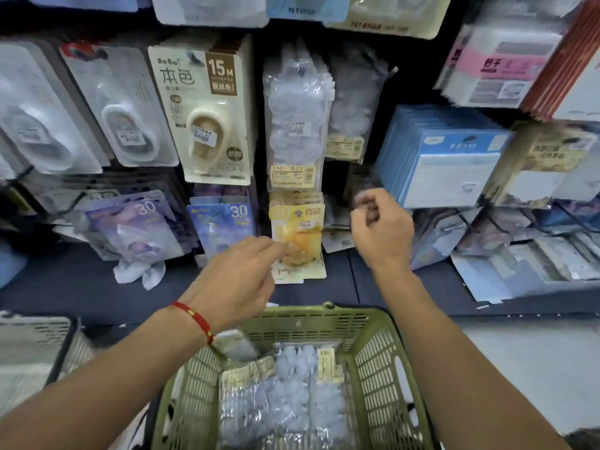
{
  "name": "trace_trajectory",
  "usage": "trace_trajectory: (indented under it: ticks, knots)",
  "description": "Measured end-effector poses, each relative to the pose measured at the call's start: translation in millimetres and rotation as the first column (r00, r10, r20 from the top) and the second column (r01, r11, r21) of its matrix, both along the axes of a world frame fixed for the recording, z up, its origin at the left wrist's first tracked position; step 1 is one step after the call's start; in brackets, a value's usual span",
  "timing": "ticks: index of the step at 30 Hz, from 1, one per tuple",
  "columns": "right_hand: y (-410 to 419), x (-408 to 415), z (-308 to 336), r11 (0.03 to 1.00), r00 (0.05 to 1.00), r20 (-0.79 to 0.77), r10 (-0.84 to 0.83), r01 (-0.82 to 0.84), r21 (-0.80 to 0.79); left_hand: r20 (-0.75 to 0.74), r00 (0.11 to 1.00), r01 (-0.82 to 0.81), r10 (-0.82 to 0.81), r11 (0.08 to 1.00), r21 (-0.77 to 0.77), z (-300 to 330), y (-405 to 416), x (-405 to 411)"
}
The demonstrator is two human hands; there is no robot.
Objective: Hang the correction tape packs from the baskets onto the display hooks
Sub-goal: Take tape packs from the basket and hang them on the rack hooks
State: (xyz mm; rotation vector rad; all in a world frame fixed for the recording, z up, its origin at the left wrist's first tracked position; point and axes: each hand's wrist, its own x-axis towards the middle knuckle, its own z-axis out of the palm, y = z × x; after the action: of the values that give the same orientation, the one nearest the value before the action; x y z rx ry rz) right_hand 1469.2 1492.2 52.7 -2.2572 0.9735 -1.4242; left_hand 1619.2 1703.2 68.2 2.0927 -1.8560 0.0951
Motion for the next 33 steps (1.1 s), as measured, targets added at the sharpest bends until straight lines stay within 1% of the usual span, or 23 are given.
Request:
trace_trajectory:
  ticks: [2,3,5,6,7,8,9,10,11,12,15,17,19,20,21,22,24,27,29,30,31,32,33]
  knots:
    - [27.0,-14.9,-28.2,0.992,0.999,0.054,0.006,-0.013,0.122,-0.048,0.999,0.007,0.007,0.960,0.281,-29.1,18.7,-3.6]
    - [39.5,-20.2,-44.4,0.977,0.999,0.029,0.039,-0.045,0.211,-0.057,0.998,0.016,0.009,0.905,0.425,-45.5,27.8,-5.9]
    - [59.4,-28.9,-81.3,0.917,0.972,-0.168,0.161,-0.085,0.390,-0.100,0.995,0.045,0.030,0.742,0.669,-78.2,44.2,-13.0]
    - [65.4,-34.1,-102.6,0.876,0.917,-0.320,0.239,-0.062,0.478,-0.127,0.990,0.054,0.063,0.657,0.752,-93.5,51.5,-17.4]
    - [68.3,-40.5,-126.6,0.818,0.823,-0.466,0.325,0.002,0.575,-0.152,0.981,0.051,0.122,0.591,0.805,-108.1,58.8,-22.5]
    - [70.3,-48.8,-151.1,0.741,0.713,-0.569,0.411,0.102,0.663,-0.177,0.963,0.035,0.203,0.555,0.831,-121.8,66.1,-28.2]
    - [73.8,-59.4,-175.4,0.654,0.622,-0.617,0.482,0.212,0.726,-0.204,0.934,0.010,0.294,0.548,0.837,-134.6,73.3,-34.2]
    - [79.1,-70.8,-195.9,0.572,0.577,-0.627,0.523,0.308,0.760,-0.231,0.893,-0.027,0.387,0.558,0.829,-146.9,80.3,-40.7]
    - [84.7,-81.6,-214.4,0.496,0.593,-0.604,0.533,0.360,0.790,-0.259,0.840,-0.074,0.477,0.573,0.816,-158.4,87.0,-48.3]
    - [90.3,-89.0,-230.3,0.427,0.654,-0.553,0.517,0.363,0.828,-0.289,0.777,-0.118,0.558,0.582,0.805,-168.8,93.8,-56.4]
    - [101.1,-85.9,-250.0,0.275,0.865,-0.320,0.386,0.223,0.935,-0.393,0.574,-0.189,0.718,0.583,0.790,-190.8,110.6,-77.4]
    - [101.2,-72.0,-251.8,0.194,0.936,-0.199,0.289,0.147,0.970,-0.453,0.467,-0.225,0.759,0.597,0.770,-198.6,115.4,-86.2]
    - [104.0,-60.6,-249.1,0.238,0.926,-0.238,0.293,0.171,0.956,-0.470,0.415,-0.274,0.780,0.599,0.752,-202.8,114.2,-90.3]
    - [108.2,-58.7,-245.7,0.278,0.898,-0.275,0.344,0.183,0.943,-0.474,0.384,-0.288,0.792,0.591,0.753,-204.4,111.9,-92.0]
    - [112.8,-59.2,-243.4,0.278,0.877,-0.271,0.397,0.167,0.946,-0.494,0.322,-0.303,0.808,0.582,0.755,-205.5,109.0,-93.4]
    - [116.8,-61.4,-242.9,0.213,0.878,-0.213,0.428,0.131,0.968,-0.514,0.249,-0.324,0.821,0.571,0.755,-207.4,105.1,-94.6]
    - [121.2,-72.2,-244.1,-0.011,0.917,-0.038,0.397,0.046,0.999,-0.559,0.061,-0.370,0.827,0.539,0.757,-210.7,97.5,-98.1]
    - [125.0,-96.8,-242.8,-0.329,0.941,0.177,0.289,-0.076,0.941,-0.608,-0.324,-0.315,0.725,0.524,0.791,-211.6,87.5,-107.3]
    - [132.3,-104.6,-240.3,-0.443,0.894,0.247,0.374,-0.062,0.894,-0.601,-0.505,-0.253,0.620,0.559,0.790,-211.3,80.0,-113.3]
    - [135.9,-104.1,-239.7,-0.459,0.860,0.259,0.440,-0.033,0.888,-0.611,-0.567,-0.277,0.552,0.571,0.773,-212.2,76.9,-115.9]
    - [138.5,-101.2,-241.2,-0.425,0.836,0.229,0.498,0.006,0.905,-0.625,-0.608,-0.321,0.489,0.568,0.758,-213.1,75.1,-116.9]
    - [140.2,-97.3,-243.5,-0.335,0.835,0.150,0.529,0.043,0.941,-0.638,-0.625,-0.363,0.450,0.556,0.748,-212.9,74.1,-117.0]
    - [138.9,-94.5,-249.4,-0.174,0.844,0.006,0.536,0.104,0.979,-0.650,-0.618,-0.393,0.442,0.543,0.742,-212.2,75.1,-116.0]
